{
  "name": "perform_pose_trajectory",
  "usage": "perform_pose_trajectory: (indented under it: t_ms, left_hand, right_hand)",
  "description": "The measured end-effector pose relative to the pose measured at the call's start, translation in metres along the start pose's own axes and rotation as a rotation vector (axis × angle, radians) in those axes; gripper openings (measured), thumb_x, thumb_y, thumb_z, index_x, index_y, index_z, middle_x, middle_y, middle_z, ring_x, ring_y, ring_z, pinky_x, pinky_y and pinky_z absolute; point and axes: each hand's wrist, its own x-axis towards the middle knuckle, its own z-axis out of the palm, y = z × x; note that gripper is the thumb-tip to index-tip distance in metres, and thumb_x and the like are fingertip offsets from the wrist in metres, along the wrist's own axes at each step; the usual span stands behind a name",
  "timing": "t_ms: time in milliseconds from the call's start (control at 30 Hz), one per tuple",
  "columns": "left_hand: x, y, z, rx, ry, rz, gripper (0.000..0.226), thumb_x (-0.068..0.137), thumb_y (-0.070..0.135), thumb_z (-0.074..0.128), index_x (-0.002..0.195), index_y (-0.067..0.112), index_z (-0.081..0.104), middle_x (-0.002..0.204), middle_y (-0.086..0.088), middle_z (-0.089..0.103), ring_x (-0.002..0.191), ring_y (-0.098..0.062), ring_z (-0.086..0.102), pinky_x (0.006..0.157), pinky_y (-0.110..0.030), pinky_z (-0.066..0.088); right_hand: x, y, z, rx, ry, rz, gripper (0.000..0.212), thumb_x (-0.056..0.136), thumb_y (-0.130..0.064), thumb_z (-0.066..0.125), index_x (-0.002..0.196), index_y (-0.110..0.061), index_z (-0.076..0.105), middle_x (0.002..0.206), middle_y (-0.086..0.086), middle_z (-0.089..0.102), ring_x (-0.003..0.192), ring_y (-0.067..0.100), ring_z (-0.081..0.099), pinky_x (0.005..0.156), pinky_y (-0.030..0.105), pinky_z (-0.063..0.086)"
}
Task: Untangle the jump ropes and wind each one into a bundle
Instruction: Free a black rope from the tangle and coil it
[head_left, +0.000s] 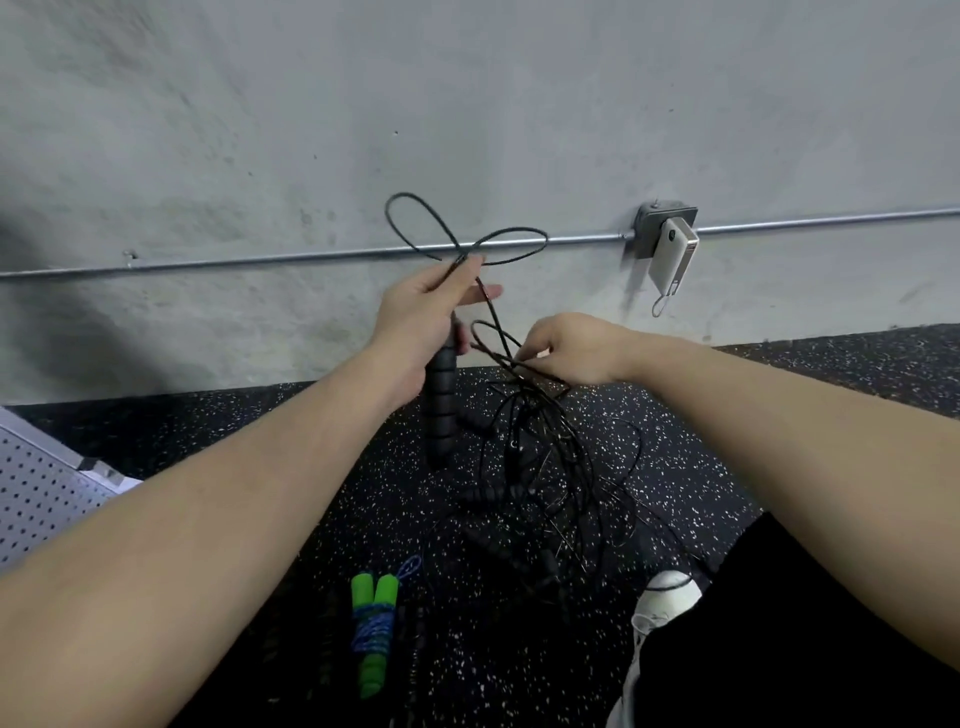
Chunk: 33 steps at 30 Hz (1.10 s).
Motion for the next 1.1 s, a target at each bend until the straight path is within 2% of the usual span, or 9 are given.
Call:
perform_pose_trajectory:
  t_ms: [133,300,400,533,700,767,867,1000,1100]
  left_hand:
    - [-0.002,-0.018,0.001,0.278,-0.067,0.027,0.024,0.094,0.040,0.070,0.116,0.030,0.071,0.111,0.008,0.075,0.045,-0.013,0.053,0.048,-0.028,0.049]
    - [-0.004,-0.039,-0.003,0.629,-0.171,0.102,0.020,0.090,0.039,0.075,0.101,0.022,0.073,0.078,0.004,0.065,0.044,-0.005,0.052,0.049,-0.027,0.048]
    - [-0.006,-0.035,0.001,0.593,-0.211,0.120,0.013,0.087,0.039,0.079,0.094,0.029,0.073,0.075,0.008,0.062,0.047,-0.003,0.052,0.047,-0.023,0.047]
    - [0.002,-0.036,0.004,0.746,-0.194,0.152,0.018,0.088,0.035,0.079,0.090,0.018,0.073,0.089,0.001,0.070,0.052,-0.006,0.054,0.055,-0.028,0.049]
    - [0.002,-0.040,0.013,0.861,-0.267,0.151,0.020,0.096,0.027,0.070,0.079,0.029,0.060,0.070,0.008,0.062,0.065,-0.012,0.056,0.057,-0.026,0.043]
    - [0.005,-0.040,0.015,0.807,-0.247,0.074,0.021,0.099,0.026,0.066,0.080,0.027,0.057,0.068,0.005,0.061,0.053,-0.012,0.053,0.048,-0.023,0.041]
    - [0.006,-0.035,0.011,0.662,-0.238,-0.022,0.016,0.099,0.024,0.067,0.085,0.021,0.060,0.065,0.003,0.064,0.038,-0.010,0.047,0.037,-0.019,0.036]
    - [0.000,-0.038,0.006,0.671,-0.243,0.121,0.009,0.094,0.027,0.073,0.087,0.024,0.070,0.069,0.005,0.066,0.039,-0.007,0.051,0.043,-0.021,0.039]
    - [0.000,-0.036,0.008,0.593,-0.194,0.143,0.007,0.096,0.028,0.071,0.088,0.027,0.069,0.073,0.008,0.067,0.043,-0.008,0.054,0.046,-0.022,0.043]
  right_hand:
    - [0.002,-0.003,-0.001,0.027,0.104,0.021,0.021,0.104,-0.029,0.049,0.110,-0.014,0.062,0.107,0.010,0.066,0.096,0.024,0.058,0.077,0.029,0.040]
    - [0.005,-0.007,-0.004,0.117,0.222,0.042,0.018,0.103,-0.029,0.050,0.108,-0.016,0.061,0.103,0.002,0.061,0.095,0.019,0.053,0.075,0.027,0.036]
    - [0.000,-0.007,-0.008,0.194,0.261,0.041,0.013,0.100,-0.029,0.056,0.101,-0.019,0.064,0.083,-0.006,0.061,0.074,0.007,0.055,0.059,0.017,0.038]
    - [-0.008,-0.009,-0.014,0.363,0.327,0.028,0.009,0.101,-0.021,0.056,0.096,-0.017,0.062,0.077,-0.006,0.070,0.044,-0.007,0.055,0.041,0.009,0.035]
    - [-0.009,-0.006,-0.024,0.587,0.538,0.051,0.017,0.103,-0.013,0.045,0.087,-0.019,0.048,0.078,0.000,0.073,0.050,0.016,0.064,0.049,0.025,0.046]
    - [-0.008,-0.010,-0.026,0.608,0.590,-0.005,0.017,0.103,-0.012,0.044,0.087,-0.019,0.044,0.074,0.000,0.070,0.049,0.022,0.061,0.050,0.031,0.046]
    - [-0.007,-0.013,-0.023,0.626,0.519,-0.024,0.007,0.105,-0.012,0.041,0.099,-0.013,0.044,0.076,0.003,0.067,0.041,0.019,0.053,0.043,0.024,0.039]
    - [-0.011,-0.004,-0.018,0.438,0.194,0.075,0.011,0.106,-0.022,0.046,0.108,-0.014,0.053,0.092,0.002,0.074,0.043,0.014,0.059,0.047,0.026,0.050]
    - [-0.008,-0.002,-0.021,0.555,0.327,0.080,0.011,0.105,-0.021,0.050,0.104,-0.014,0.058,0.089,0.000,0.075,0.048,0.015,0.060,0.052,0.029,0.053]
